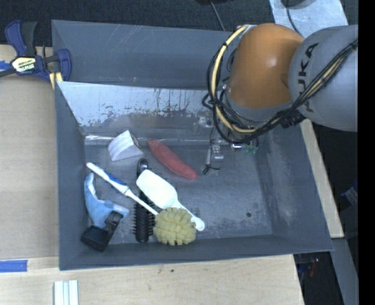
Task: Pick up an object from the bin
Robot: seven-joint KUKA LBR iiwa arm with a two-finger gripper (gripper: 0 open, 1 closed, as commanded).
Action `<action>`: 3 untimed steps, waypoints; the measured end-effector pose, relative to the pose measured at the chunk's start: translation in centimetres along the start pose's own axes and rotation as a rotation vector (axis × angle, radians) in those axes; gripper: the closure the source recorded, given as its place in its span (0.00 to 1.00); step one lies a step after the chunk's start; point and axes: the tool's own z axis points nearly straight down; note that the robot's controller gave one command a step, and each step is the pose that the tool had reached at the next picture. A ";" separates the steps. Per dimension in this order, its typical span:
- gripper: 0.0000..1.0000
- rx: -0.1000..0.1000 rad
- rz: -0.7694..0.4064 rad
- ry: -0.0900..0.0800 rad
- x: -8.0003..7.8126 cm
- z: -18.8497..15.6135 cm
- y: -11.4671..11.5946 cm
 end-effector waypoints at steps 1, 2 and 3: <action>0.00 0.000 0.001 -0.008 -0.2 -0.4 0.0; 0.00 0.000 -0.080 -0.006 -2.3 10.3 2.9; 0.00 -0.007 0.522 -0.025 -1.6 4.5 3.3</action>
Offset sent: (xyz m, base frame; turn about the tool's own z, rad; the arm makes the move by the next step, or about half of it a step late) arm 0.0221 0.0292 -0.1031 -0.0809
